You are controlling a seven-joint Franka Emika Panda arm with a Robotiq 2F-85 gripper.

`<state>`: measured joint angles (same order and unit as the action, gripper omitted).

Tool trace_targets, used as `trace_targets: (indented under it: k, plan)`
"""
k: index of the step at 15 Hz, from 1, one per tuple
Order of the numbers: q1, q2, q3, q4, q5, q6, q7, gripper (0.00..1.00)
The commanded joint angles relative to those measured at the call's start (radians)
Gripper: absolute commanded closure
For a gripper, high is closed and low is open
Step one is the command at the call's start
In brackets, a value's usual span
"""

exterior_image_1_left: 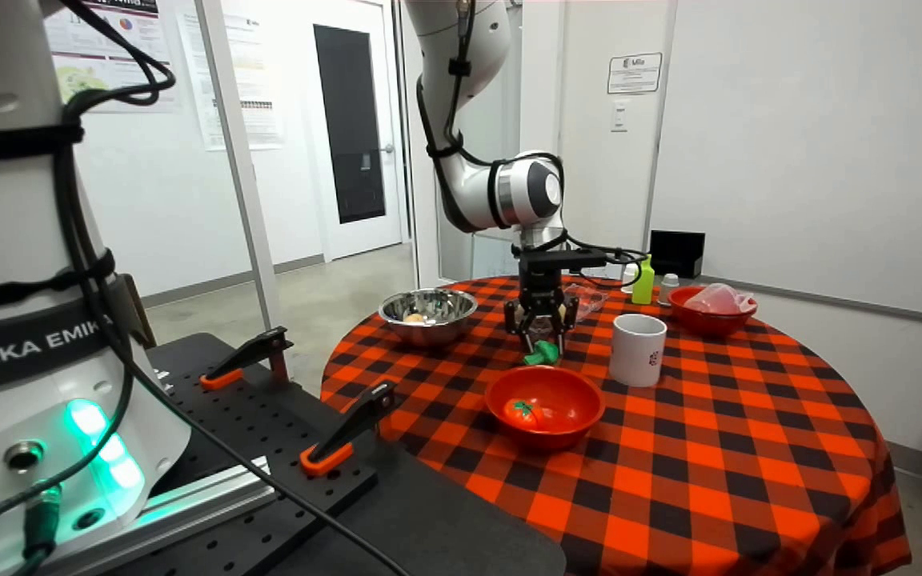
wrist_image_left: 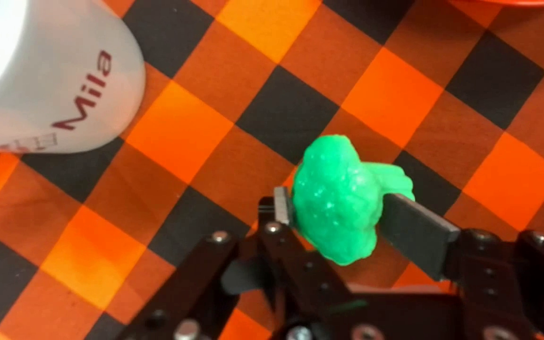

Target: Put the plastic broccoli in the orange bowl

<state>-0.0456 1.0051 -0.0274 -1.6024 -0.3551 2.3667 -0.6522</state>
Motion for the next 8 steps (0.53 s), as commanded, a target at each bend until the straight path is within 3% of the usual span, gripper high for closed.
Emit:
trace_targets:
  k: [1, 4, 8]
  plan:
    - [-0.006, 0.030, 0.004, 0.051, -0.003, -0.032, 0.012, 0.79]
    - [-0.015, 0.020, 0.011, 0.050, 0.004, -0.047, 0.002, 0.86]
    - [-0.059, -0.050, 0.022, 0.015, 0.024, -0.076, -0.032, 0.86]
